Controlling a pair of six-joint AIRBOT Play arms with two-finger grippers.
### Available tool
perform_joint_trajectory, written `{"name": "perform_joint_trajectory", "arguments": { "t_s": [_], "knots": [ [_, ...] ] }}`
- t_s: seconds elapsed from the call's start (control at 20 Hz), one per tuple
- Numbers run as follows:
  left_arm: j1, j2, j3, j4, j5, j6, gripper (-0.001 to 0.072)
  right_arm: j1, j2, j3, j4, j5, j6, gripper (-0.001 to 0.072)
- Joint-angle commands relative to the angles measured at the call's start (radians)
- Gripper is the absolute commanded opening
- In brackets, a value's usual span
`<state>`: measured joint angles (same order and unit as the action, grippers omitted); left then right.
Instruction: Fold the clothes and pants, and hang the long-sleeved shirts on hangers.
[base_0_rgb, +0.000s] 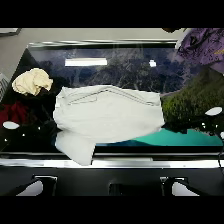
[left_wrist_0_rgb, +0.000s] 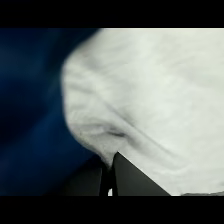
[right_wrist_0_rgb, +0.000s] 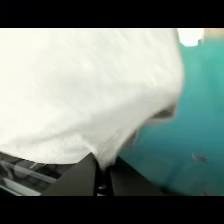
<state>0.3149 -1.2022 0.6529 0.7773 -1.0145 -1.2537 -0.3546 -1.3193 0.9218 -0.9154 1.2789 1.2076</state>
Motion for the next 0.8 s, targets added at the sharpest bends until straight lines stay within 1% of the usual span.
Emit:
{"name": "perform_joint_trajectory", "arguments": {
  "t_s": [0.0, 0.05, 0.2, 0.3, 0.4, 0.45, 0.5, 0.55, 0.7, 0.75],
  "knots": [
    [-0.087, 0.000, 0.289, -0.005, -0.014, -0.061, 0.0016, 0.130, 0.016, 0.239, -0.037, -0.066, 0.056, 0.0033],
    [-0.103, 0.000, 0.404, 0.024, -0.016, -0.087, 0.0016, 0.167, 0.016, 0.346, -0.089, -0.085, 0.088, 0.0033],
    [-0.121, 0.000, 0.808, 0.183, -0.056, -0.199, 0.0016, 0.234, 0.016, 0.719, -0.267, -0.121, 0.190, 0.0033],
    [-0.121, 0.000, 1.079, 0.301, -0.108, -0.270, 0.0016, 0.235, 0.017, 0.964, -0.317, -0.101, 0.235, 0.0033],
    [-0.121, 0.004, 1.330, 0.401, -0.182, -0.312, 0.0016, 0.233, 0.034, 1.184, -0.381, -0.056, 0.259, 0.0033],
    [-0.121, 0.015, 1.435, 0.439, -0.213, -0.337, 0.0016, 0.233, 0.068, 1.233, -0.393, -0.058, 0.262, 0.0033],
    [-0.121, 0.040, 1.495, 0.463, -0.225, -0.356, 0.0016, 0.233, 0.128, 1.237, -0.409, -0.073, 0.263, 0.0033],
    [-0.121, 0.085, 1.507, 0.484, -0.221, -0.374, 0.0016, 0.233, 0.193, 1.224, -0.425, -0.073, 0.264, 0.0033],
    [-0.121, 0.269, 1.420, 0.576, -0.227, -0.416, 0.0017, 0.233, 0.366, 1.195, -0.476, -0.047, 0.267, 0.0033],
    [-0.121, 0.331, 1.376, 0.612, -0.227, -0.446, 0.0017, 0.233, 0.409, 1.195, -0.488, -0.043, 0.267, 0.0033]
  ]
}}
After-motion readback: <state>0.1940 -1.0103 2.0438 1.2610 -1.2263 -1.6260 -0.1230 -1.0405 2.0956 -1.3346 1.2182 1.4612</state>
